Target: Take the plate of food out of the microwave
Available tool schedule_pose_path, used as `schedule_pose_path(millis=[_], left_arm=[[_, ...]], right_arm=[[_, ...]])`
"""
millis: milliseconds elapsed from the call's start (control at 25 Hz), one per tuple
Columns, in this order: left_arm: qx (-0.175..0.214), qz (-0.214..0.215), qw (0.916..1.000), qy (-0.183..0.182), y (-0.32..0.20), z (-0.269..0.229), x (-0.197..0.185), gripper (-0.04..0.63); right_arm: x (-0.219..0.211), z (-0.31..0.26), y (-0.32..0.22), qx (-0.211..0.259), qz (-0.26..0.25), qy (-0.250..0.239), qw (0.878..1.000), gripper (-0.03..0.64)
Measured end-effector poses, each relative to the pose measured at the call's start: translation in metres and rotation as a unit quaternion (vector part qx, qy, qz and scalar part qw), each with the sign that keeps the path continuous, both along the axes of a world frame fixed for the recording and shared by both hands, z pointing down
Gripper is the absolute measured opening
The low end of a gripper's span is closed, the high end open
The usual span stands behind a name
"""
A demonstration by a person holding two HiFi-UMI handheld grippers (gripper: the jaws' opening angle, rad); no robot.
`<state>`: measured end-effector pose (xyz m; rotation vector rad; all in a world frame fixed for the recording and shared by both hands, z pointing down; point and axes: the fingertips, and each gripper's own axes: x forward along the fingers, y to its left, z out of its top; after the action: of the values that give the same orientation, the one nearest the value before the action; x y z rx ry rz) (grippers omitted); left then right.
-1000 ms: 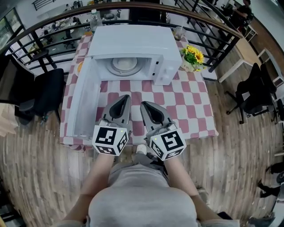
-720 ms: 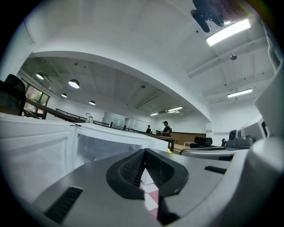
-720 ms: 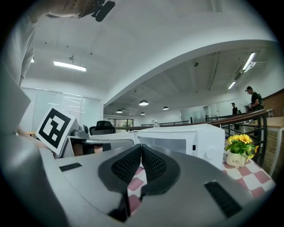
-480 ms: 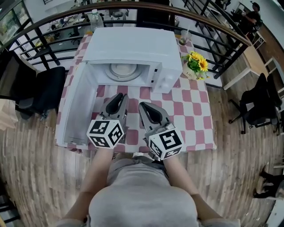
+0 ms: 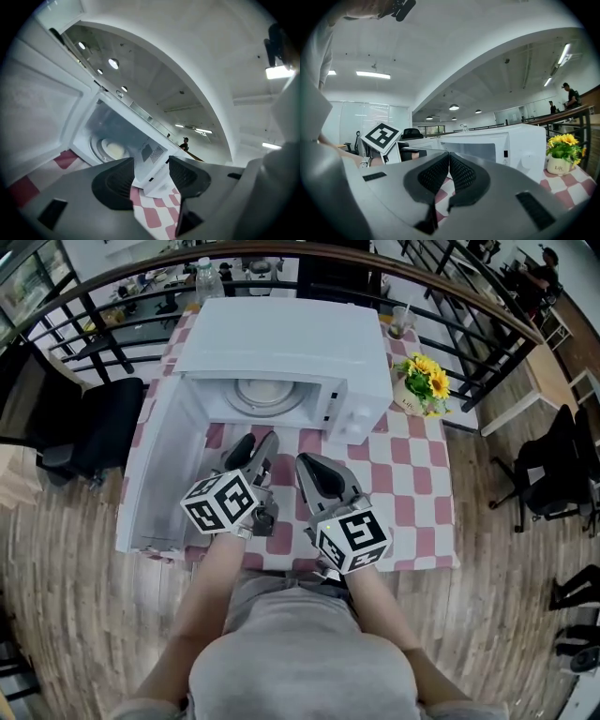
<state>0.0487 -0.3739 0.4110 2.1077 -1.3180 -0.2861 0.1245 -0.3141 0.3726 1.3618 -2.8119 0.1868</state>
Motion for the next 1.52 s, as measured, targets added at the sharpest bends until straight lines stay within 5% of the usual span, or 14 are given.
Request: schedule_pose_path(millis=[400, 640, 960, 1520], left_arm=[[-0.093, -0.017, 0.9933, 0.067, -0.044, 0.038, -0.012, 0.219], [-0.157, -0.047, 0.9764, 0.140, -0.066, 0.073, -0.022, 0.219], [-0.198, -0.078, 0.9573, 0.196, -0.095, 0.104, -0.028, 0.221], [-0.273, -0.161, 0.9317, 0.177, -0.136, 0.140, -0.038, 0.282]], right_arm=[[-0.012, 0.009, -0.031, -0.009, -0.005, -0.009, 1.000, 0.025], [-0.021, 0.027, -0.051, -0.027, -0.007, 0.000, 1.000, 0.025], [-0.018, 0.048, -0.067, -0.056, 0.006, 0.005, 0.998, 0.025], [-0.021, 0.081, -0.093, -0.110, 0.002, -0.007, 0.994, 0.025]])
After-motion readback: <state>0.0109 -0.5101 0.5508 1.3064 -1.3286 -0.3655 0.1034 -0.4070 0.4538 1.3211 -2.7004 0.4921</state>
